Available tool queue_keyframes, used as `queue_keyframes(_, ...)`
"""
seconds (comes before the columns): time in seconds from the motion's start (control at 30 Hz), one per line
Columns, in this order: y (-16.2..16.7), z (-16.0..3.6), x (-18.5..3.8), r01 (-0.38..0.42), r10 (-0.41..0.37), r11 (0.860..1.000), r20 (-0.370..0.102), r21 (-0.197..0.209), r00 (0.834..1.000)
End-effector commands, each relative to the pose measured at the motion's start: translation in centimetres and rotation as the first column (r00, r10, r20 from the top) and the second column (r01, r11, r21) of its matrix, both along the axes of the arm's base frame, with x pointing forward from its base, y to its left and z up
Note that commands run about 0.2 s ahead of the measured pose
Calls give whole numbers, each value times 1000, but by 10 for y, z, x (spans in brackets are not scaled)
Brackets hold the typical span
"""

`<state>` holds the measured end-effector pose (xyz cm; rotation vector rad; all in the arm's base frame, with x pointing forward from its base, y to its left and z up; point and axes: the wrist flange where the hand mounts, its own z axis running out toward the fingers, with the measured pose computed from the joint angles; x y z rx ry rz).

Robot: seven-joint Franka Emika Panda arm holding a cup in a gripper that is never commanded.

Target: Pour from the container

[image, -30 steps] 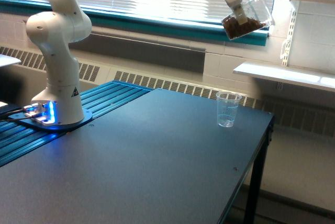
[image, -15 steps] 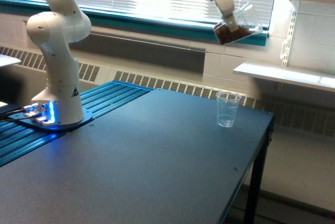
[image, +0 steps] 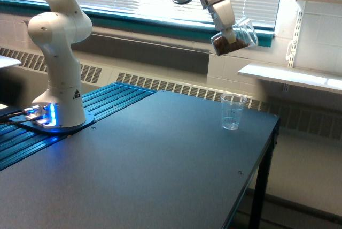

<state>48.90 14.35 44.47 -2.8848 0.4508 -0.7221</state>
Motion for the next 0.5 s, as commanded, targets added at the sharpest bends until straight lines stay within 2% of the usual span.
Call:
queue_keyframes(0.03,20,-5,-11,-26,26,1000,8,-8,1000)
queue_keyframes(0.23,32,-18,-21,-51,51,999,-6,-15,999)
queue_keyframes(0.5,40,-36,-32,-72,71,996,-31,-47,997)
